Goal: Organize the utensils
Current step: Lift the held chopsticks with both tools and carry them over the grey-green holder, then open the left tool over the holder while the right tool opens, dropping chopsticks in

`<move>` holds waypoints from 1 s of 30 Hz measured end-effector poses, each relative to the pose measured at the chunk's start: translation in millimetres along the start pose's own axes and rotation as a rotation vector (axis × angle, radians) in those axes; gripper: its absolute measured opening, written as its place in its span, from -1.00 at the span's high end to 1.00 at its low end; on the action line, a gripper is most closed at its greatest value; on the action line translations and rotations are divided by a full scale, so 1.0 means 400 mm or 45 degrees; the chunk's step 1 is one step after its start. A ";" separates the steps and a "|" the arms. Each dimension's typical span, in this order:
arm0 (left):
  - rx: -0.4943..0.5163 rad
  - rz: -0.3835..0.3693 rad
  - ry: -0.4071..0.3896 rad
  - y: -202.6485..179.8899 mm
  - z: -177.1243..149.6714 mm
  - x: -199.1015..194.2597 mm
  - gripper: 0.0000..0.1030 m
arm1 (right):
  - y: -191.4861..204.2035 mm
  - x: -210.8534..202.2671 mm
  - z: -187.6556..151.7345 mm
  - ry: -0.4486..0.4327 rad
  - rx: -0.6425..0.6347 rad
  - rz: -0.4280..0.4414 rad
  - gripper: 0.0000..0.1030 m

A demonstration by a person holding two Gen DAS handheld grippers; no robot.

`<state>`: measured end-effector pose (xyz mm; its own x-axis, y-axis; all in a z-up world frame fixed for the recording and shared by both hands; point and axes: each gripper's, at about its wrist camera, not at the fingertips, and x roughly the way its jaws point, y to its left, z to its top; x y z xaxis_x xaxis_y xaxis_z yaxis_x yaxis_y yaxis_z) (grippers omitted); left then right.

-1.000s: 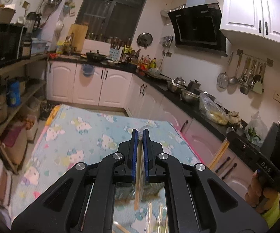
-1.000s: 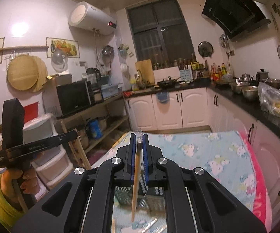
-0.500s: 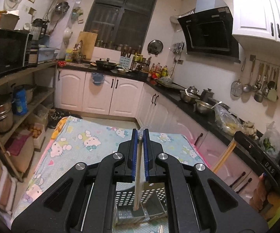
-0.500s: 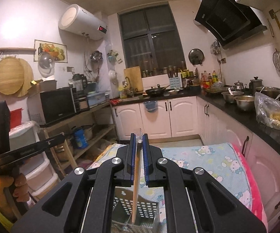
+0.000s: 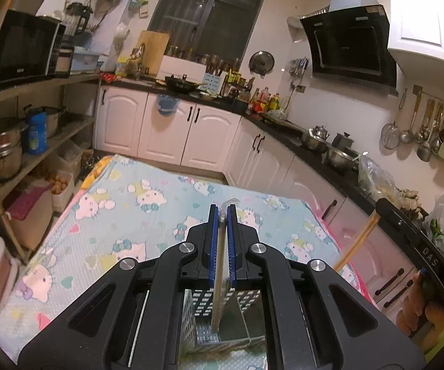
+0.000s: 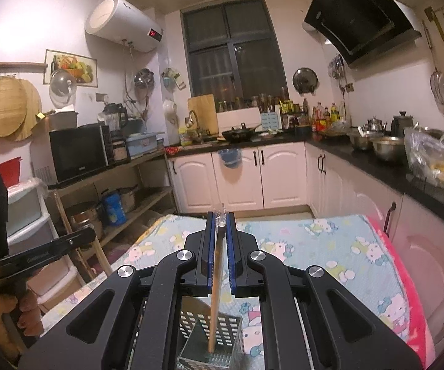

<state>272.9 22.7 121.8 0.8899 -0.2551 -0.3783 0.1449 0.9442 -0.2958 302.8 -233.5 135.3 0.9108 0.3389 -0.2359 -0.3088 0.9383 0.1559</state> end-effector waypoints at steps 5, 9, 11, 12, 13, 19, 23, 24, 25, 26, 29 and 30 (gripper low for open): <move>-0.017 -0.004 0.017 0.009 -0.041 0.015 0.97 | -0.002 0.024 -0.047 0.036 0.005 -0.010 0.86; -0.024 -0.011 0.035 0.011 -0.064 0.022 0.97 | -0.003 0.032 -0.077 0.056 0.012 -0.021 0.86; -0.022 -0.011 0.039 0.011 -0.073 0.022 0.97 | -0.002 0.031 -0.087 0.059 0.012 -0.021 0.86; -0.020 -0.011 0.041 0.010 -0.077 0.023 0.97 | -0.002 0.030 -0.093 0.062 0.011 -0.023 0.86; -0.020 -0.013 0.044 0.011 -0.080 0.023 0.97 | -0.002 0.030 -0.096 0.065 0.013 -0.023 0.86; -0.003 -0.010 0.045 0.017 -0.097 0.016 0.97 | -0.004 0.037 -0.114 0.096 0.015 -0.022 0.84; -0.012 -0.027 0.046 0.033 -0.101 0.012 0.96 | 0.004 0.036 -0.126 0.123 0.011 -0.041 0.83; -0.018 -0.035 0.049 0.038 -0.102 0.010 0.96 | 0.004 0.034 -0.128 0.127 0.011 -0.045 0.82; -0.025 -0.040 0.051 0.042 -0.104 0.008 0.96 | 0.006 0.029 -0.129 0.131 0.009 -0.059 0.82; -0.033 -0.045 0.056 0.049 -0.106 0.006 0.96 | 0.007 0.026 -0.129 0.139 0.009 -0.069 0.79; -0.047 -0.055 0.075 0.065 -0.113 -0.003 0.96 | 0.009 0.011 -0.130 0.176 0.022 -0.102 0.52; -0.052 -0.056 0.079 0.071 -0.116 -0.005 0.96 | 0.009 0.005 -0.129 0.178 0.029 -0.102 0.42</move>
<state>255.1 40.3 73.6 0.8543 -0.3095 -0.4176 0.1641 0.9229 -0.3484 289.2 -225.8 85.9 0.8846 0.2710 -0.3795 -0.2291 0.9614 0.1525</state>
